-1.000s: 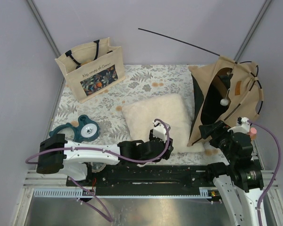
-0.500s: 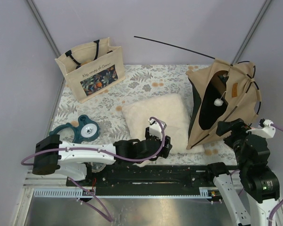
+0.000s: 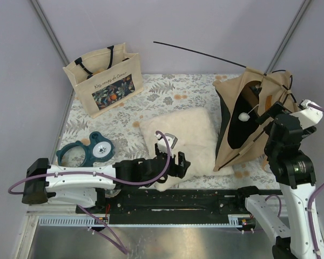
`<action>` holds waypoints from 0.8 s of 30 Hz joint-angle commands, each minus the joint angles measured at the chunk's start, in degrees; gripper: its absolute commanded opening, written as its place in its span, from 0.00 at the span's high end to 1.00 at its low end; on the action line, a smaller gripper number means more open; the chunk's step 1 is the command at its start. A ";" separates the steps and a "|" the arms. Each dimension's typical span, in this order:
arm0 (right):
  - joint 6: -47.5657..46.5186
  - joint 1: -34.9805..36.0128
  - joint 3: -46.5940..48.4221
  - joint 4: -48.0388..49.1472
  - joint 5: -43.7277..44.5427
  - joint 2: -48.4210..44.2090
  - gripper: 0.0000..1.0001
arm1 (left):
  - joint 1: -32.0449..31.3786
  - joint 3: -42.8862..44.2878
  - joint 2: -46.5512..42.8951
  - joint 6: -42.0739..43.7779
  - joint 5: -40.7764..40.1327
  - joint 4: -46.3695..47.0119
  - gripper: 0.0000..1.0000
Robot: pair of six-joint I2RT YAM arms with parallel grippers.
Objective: Set up the pet tent
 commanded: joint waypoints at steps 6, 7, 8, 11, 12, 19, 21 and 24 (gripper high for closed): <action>-1.01 -8.72 1.12 6.67 1.74 6.30 0.05 | 0.17 -4.28 -7.29 -1.03 -3.20 -0.64 0.25; -0.48 -11.34 0.76 6.67 -0.46 6.92 0.06 | 0.18 -4.80 -7.82 -1.29 -3.37 -0.55 0.25; 0.22 -12.58 0.24 6.67 -2.92 7.36 0.08 | 0.26 -5.24 -8.26 -1.56 -3.46 -0.55 0.25; 3.82 -16.28 -0.29 4.92 -7.58 9.47 0.17 | 0.26 -5.78 -9.14 -1.82 -3.55 -1.07 0.24; 4.44 -17.25 -0.47 4.48 -8.56 10.34 0.20 | 0.26 -5.60 -9.23 -1.91 -3.64 -1.51 0.24; 3.66 -20.24 -3.28 8.25 -12.87 12.11 0.50 | 0.26 -5.60 -9.58 -2.35 -4.16 -2.84 0.24; 3.04 -20.42 -3.28 8.87 -14.10 12.90 0.56 | 0.18 -5.51 -9.67 -2.35 -4.17 -3.19 0.24; 2.25 -20.60 -3.11 9.83 -16.29 14.04 0.74 | 0.35 -5.16 -9.76 -2.35 -4.60 -4.24 0.24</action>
